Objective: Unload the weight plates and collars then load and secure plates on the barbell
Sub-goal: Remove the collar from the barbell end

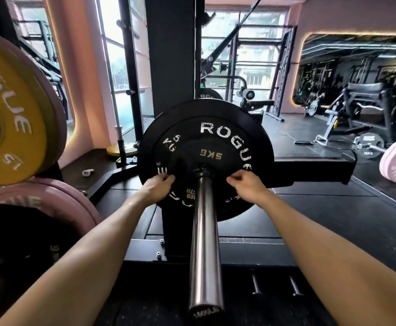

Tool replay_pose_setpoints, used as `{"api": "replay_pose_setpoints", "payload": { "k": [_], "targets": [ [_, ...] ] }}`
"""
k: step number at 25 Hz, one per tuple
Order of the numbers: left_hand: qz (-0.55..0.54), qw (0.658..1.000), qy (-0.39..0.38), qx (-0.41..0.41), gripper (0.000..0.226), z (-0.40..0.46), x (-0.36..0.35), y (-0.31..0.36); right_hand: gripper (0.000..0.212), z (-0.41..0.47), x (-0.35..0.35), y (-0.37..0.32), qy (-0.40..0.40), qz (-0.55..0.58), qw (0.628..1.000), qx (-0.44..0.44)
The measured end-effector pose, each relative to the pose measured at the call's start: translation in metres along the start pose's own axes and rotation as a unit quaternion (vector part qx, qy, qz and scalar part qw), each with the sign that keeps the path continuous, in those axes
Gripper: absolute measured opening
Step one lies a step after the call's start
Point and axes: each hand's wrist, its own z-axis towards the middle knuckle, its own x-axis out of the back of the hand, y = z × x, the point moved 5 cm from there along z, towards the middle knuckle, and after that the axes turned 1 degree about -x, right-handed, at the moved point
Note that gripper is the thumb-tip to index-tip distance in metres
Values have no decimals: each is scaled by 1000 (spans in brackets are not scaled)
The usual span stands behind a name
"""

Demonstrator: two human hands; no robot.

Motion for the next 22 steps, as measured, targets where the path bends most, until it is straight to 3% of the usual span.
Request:
{"api": "replay_pose_setpoints", "payload": {
  "k": [5,10,14,22],
  "targets": [
    [-74,996,-54,15,30,19,-36,16,35,23,-12,-5,-33,35,999,-20],
    [-169,985,-43,10,27,32,-53,22,37,18,-43,-1,-30,39,999,-22],
    [-167,986,-21,9,24,35,-53,24,40,14,-48,-1,12,40,999,-15],
    [-116,993,12,-14,23,33,-44,33,42,9,-57,4,10,59,998,-18]
  ]
}}
